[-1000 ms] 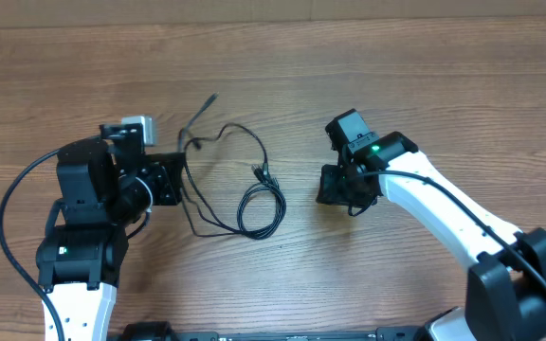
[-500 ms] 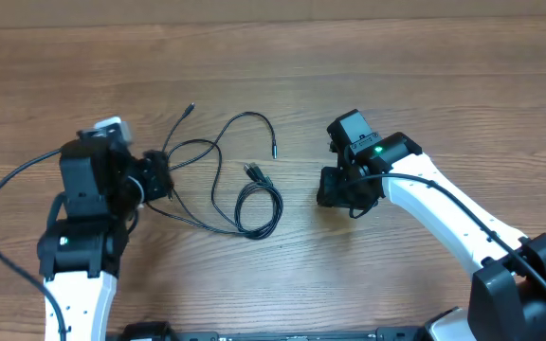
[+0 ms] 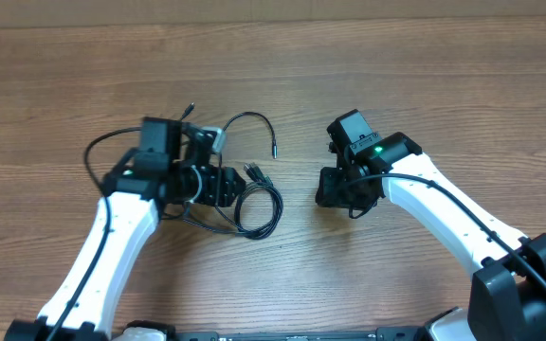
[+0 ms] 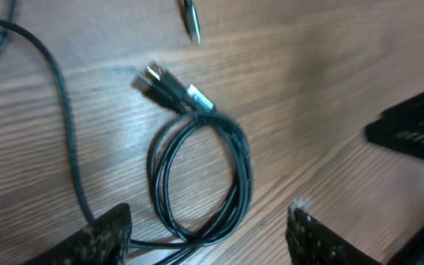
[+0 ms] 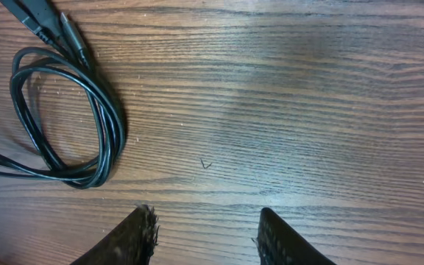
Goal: Untangle cables
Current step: 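Move the left gripper back onto the loosened cables and grasp them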
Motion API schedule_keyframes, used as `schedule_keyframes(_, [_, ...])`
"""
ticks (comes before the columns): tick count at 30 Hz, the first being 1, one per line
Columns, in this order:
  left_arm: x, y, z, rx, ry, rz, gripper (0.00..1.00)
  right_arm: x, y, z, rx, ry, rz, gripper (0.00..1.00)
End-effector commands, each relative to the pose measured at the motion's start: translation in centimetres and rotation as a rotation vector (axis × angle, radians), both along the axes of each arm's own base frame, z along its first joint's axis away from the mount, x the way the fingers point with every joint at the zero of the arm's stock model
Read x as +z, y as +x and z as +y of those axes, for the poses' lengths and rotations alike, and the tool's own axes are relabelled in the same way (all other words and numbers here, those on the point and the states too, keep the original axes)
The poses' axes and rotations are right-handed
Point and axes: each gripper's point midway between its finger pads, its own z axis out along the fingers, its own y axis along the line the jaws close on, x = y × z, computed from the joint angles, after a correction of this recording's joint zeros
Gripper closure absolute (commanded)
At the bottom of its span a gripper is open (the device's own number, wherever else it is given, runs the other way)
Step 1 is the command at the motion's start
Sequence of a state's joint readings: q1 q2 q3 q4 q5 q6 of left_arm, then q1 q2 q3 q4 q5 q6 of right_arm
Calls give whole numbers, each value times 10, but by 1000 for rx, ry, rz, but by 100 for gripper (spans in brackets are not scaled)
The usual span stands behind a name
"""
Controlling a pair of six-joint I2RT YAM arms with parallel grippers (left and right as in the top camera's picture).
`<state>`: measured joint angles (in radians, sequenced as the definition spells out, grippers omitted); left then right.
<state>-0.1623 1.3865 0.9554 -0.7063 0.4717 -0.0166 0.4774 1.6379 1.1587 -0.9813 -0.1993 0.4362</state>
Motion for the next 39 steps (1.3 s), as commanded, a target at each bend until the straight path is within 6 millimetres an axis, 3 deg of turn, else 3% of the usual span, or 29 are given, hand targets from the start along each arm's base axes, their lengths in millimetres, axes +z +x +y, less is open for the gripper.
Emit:
schedule_keyframes(1, [-21, 7, 1, -75, 153, -22, 31, 13, 7, 2, 3, 23, -38, 57])
schedule_keyframes(5, [-43, 12, 4, -86, 250, -5, 30, 13, 7, 2, 3, 22, -36, 57])
schedule_keyframes(19, [-99, 16, -23, -216, 318, 31, 29, 13, 7, 2, 2, 22, -35, 57])
schedule_keyframes(39, [-106, 27, -21, -197, 355, -3, 30, 12, 4, 1, 2, 17, -26, 57])
